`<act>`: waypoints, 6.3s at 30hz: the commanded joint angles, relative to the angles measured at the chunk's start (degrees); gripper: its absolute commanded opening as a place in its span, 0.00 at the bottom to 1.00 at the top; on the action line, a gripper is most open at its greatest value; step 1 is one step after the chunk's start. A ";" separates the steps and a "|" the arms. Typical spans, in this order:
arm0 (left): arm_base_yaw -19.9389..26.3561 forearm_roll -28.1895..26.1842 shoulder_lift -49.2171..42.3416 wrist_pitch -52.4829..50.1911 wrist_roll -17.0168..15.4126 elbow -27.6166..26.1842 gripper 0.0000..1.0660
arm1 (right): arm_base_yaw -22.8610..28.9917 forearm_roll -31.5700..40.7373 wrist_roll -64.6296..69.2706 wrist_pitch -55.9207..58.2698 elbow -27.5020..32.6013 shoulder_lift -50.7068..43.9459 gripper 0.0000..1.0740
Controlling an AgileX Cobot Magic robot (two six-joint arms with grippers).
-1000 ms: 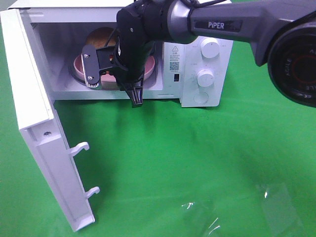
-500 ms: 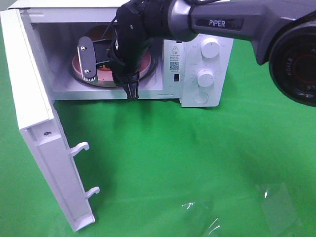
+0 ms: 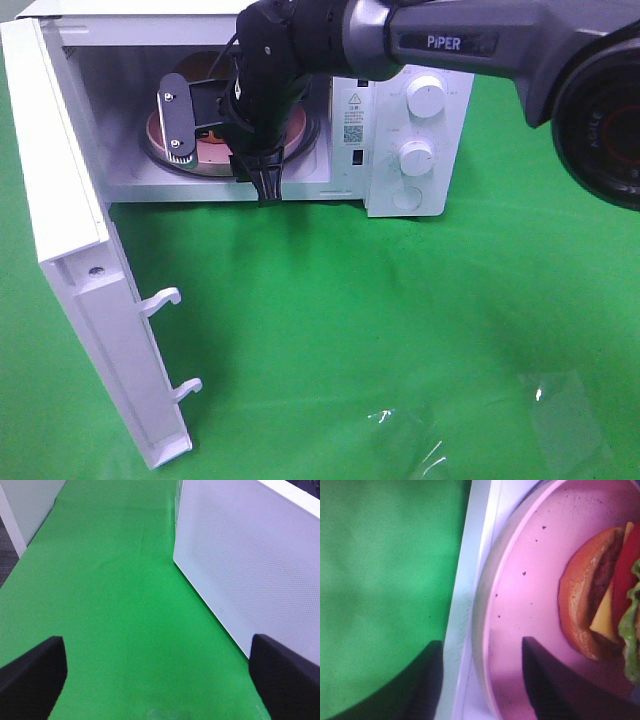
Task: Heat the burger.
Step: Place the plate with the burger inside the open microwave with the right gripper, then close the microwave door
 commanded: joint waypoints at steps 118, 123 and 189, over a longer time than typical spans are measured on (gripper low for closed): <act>-0.17 0.17 -1.03 -0.52 0.00 0.06 0.85 | -32.60 6.88 66.18 21.83 84.05 -115.68 0.71; -0.17 0.17 -1.03 -0.52 0.00 0.06 0.85 | -35.92 8.14 64.92 21.94 84.34 -126.28 0.71; -0.17 0.57 6.25 -6.47 -0.69 -1.89 0.67 | -39.19 9.57 62.85 21.94 84.40 -136.77 0.71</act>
